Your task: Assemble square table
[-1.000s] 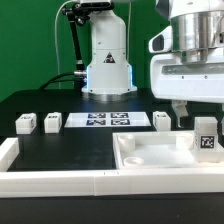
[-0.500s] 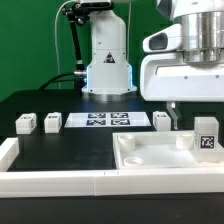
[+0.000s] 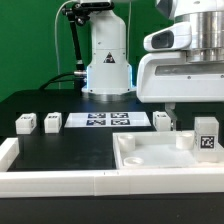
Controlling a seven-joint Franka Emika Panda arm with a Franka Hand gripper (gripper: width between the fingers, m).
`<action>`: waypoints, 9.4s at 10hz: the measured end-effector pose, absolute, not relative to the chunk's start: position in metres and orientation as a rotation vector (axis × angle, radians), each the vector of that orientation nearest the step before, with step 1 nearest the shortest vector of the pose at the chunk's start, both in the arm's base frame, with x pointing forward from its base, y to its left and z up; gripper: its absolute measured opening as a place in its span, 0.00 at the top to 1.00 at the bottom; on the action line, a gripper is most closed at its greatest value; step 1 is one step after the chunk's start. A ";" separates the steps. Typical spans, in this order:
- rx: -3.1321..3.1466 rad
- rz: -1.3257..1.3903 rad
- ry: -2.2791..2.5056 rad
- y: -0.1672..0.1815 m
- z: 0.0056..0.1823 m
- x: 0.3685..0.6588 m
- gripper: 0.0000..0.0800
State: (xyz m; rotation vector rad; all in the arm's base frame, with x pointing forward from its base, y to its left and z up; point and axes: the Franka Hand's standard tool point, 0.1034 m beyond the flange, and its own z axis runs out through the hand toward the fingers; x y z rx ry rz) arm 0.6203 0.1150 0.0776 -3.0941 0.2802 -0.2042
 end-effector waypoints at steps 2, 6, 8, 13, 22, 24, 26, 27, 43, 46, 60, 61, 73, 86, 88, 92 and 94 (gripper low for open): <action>-3.106 -0.206 0.204 0.114 0.077 0.620 0.20; -3.106 -0.206 0.207 0.114 0.077 0.620 0.64; -3.100 -0.205 0.253 0.114 0.077 0.620 0.64; -2.961 -0.193 0.835 0.115 0.076 0.619 0.64; -2.307 -0.095 1.973 0.115 0.075 0.617 0.63; -2.196 -0.081 2.085 0.115 0.075 0.618 0.63; -2.122 -0.075 2.159 0.115 0.075 0.617 0.63; -2.076 -0.071 2.202 0.115 0.075 0.617 0.63; -2.952 -0.150 0.815 0.122 0.072 0.616 0.19; -3.026 -0.160 0.550 0.120 0.073 0.617 0.19; -3.054 -0.179 0.554 0.118 0.073 0.619 0.64; -3.028 -0.177 0.655 0.119 0.073 0.618 0.64; -2.195 -0.081 2.072 0.111 0.073 0.619 0.64; -1.991 -0.040 2.253 0.117 0.073 0.617 0.19; -2.192 -0.062 2.061 0.117 0.072 0.617 0.19; -2.302 -0.090 1.897 0.129 0.091 0.609 0.19; -2.385 -0.151 1.744 0.125 0.104 0.600 0.19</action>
Offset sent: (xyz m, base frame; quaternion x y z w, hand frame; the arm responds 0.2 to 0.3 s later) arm 0.0000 0.0000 0.0000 0.0000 0.0000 0.0000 1.0000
